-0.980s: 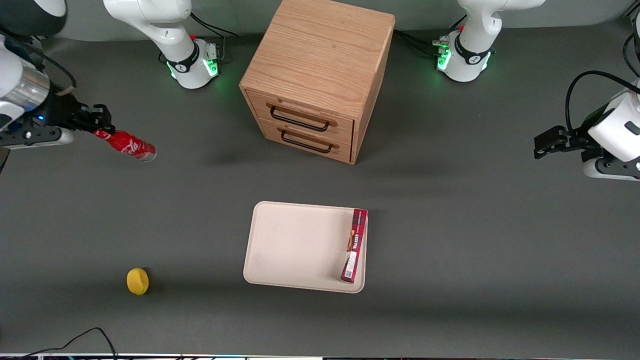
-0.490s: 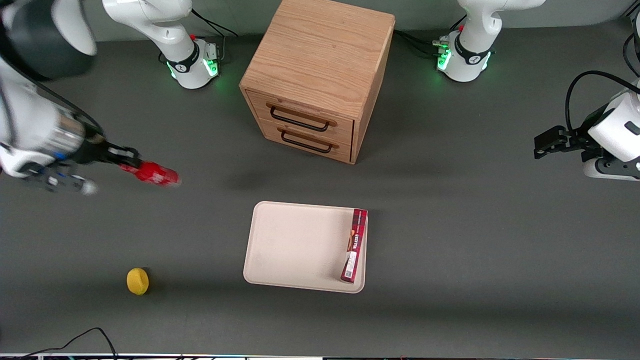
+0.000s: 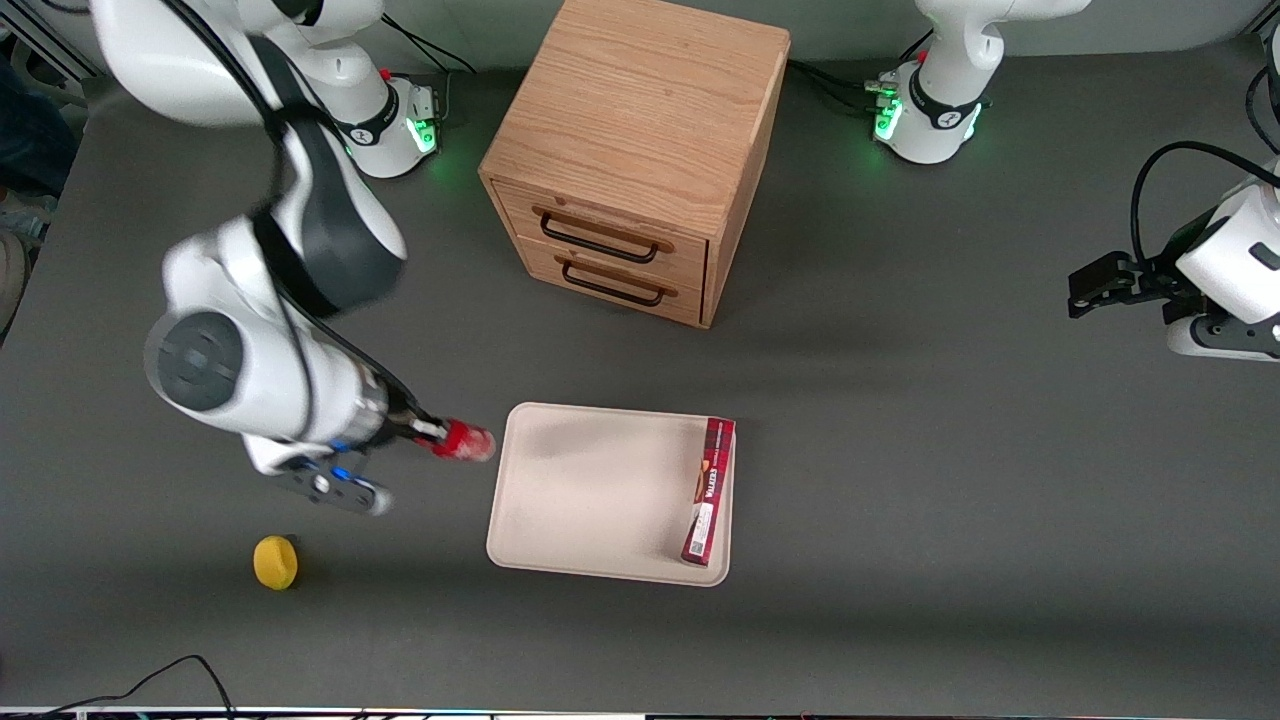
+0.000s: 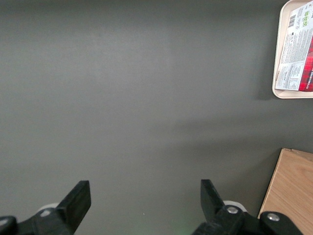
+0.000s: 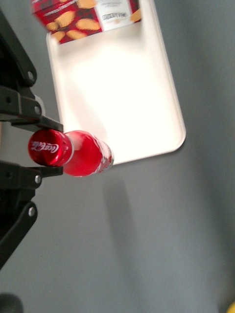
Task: Place coke bottle on tray
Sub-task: 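Lower the bottle onto the tray beside the red snack box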
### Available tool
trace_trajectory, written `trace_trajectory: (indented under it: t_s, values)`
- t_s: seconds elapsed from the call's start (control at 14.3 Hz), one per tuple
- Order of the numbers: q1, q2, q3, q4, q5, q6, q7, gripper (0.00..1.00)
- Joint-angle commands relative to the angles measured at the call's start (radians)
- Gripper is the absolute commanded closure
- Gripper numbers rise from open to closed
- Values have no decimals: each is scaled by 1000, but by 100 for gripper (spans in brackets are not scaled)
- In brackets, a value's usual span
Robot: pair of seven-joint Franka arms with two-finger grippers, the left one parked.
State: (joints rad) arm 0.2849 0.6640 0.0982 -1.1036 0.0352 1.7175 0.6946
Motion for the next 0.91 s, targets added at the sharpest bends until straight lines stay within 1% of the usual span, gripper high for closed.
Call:
trace_trajectory:
  t_s: [0.0,0.21,0.28,0.49,0.63,0.77,0.84]
  values:
    - [31,80,-20,93,-12,60,40,100]
    - [72,136,-47,91,-14,161,68,100]
    - [89,146,-73,91,-14,175,68,100]
    - [95,170,-83,88,-15,192,68,100]
    - [105,181,-83,84,-50,215,71,100]
    - [103,192,-81,83,-54,217,69,100]
    - [100,192,-81,83,-54,217,66,94]
